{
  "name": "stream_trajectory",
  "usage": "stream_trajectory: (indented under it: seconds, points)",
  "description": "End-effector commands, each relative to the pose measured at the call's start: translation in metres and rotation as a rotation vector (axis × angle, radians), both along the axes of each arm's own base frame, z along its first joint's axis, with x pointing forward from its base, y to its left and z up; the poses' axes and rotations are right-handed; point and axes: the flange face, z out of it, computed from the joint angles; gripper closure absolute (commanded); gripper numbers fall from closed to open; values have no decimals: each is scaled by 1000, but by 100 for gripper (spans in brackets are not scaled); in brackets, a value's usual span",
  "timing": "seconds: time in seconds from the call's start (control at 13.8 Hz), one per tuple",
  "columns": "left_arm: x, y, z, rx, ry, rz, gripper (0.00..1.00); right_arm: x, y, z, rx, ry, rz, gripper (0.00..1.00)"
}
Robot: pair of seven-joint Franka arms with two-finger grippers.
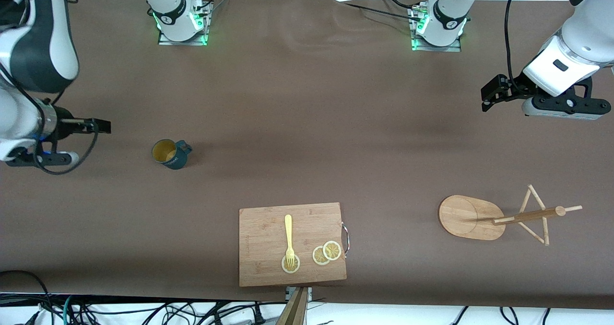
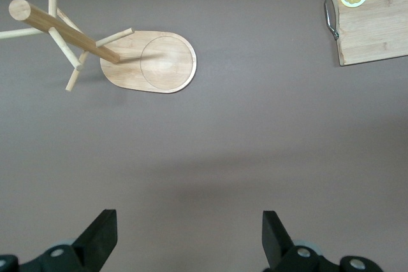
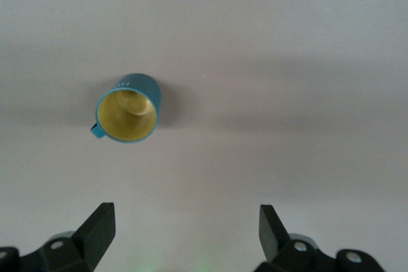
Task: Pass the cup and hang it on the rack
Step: 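Move the right gripper down over the teal mug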
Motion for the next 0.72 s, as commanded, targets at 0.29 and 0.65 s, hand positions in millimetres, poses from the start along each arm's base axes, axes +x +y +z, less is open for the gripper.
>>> stream_trajectory:
  seconds: [0.29, 0.65]
  points:
    - [3, -7, 5, -8, -7, -4, 0, 8, 23, -96, 37, -9, 40, 0]
    - [2, -10, 6, -6, -8, -9, 0, -7, 26, -152, 70, -58, 187, 0]
